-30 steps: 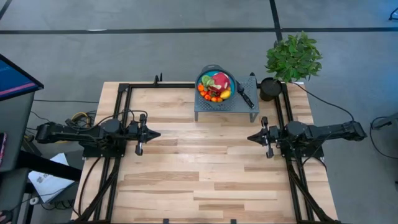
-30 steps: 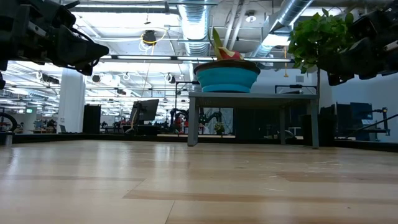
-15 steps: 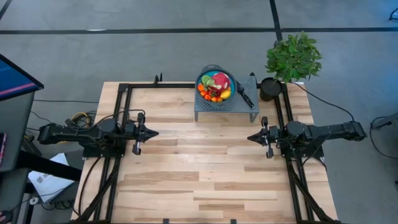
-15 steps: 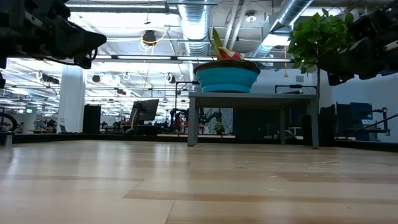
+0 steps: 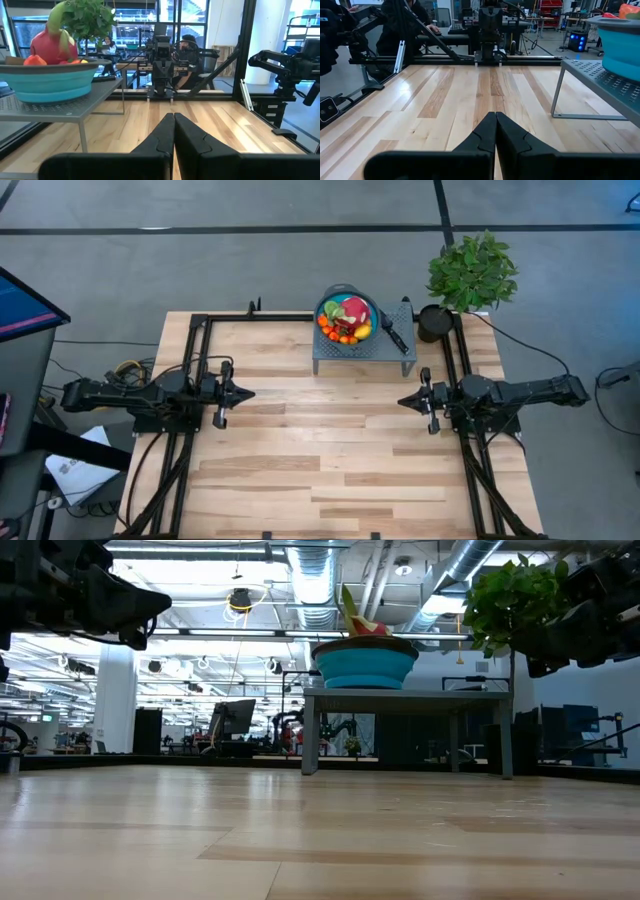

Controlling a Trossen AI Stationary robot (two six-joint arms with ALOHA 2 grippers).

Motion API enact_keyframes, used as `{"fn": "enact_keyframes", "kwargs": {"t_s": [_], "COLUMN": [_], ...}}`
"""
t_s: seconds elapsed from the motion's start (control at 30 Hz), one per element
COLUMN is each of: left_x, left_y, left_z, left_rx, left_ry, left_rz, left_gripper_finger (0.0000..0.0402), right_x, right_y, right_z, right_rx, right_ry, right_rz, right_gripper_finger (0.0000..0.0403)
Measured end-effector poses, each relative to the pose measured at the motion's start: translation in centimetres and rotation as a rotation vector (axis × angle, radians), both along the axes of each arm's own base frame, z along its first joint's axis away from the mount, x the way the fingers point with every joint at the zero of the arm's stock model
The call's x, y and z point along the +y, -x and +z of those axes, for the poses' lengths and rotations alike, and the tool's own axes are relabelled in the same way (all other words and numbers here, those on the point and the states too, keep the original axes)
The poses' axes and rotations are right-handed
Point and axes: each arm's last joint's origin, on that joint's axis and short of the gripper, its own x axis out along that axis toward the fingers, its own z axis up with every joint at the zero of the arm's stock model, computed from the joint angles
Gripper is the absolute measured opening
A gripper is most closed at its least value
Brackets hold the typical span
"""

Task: Pick & Place Fruit
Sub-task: Return to Home Position

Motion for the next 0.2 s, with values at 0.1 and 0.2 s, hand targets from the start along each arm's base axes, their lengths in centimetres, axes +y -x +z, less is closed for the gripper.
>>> {"fn": "enact_keyframes", "kwargs": {"t_s": [0.1,0.2], "left_x": [0.0,0.0], "left_y": [0.0,0.0], "left_z": [0.01,0.03], "left_rx": [-0.001,-0.003], "left_ry": [0.0,0.0], "left_rz": [0.0,0.0], "left_gripper_finger": [0.0002,0.0002], "right_x": [0.0,0.0], "right_y": [0.0,0.0], "right_z": [-0.01,-0.01], "right_rx": [0.0,0.0], "right_ry": [0.0,0.0], "right_rz": [0.0,0.0], "right_gripper_finger": [0.0,0.0]}}
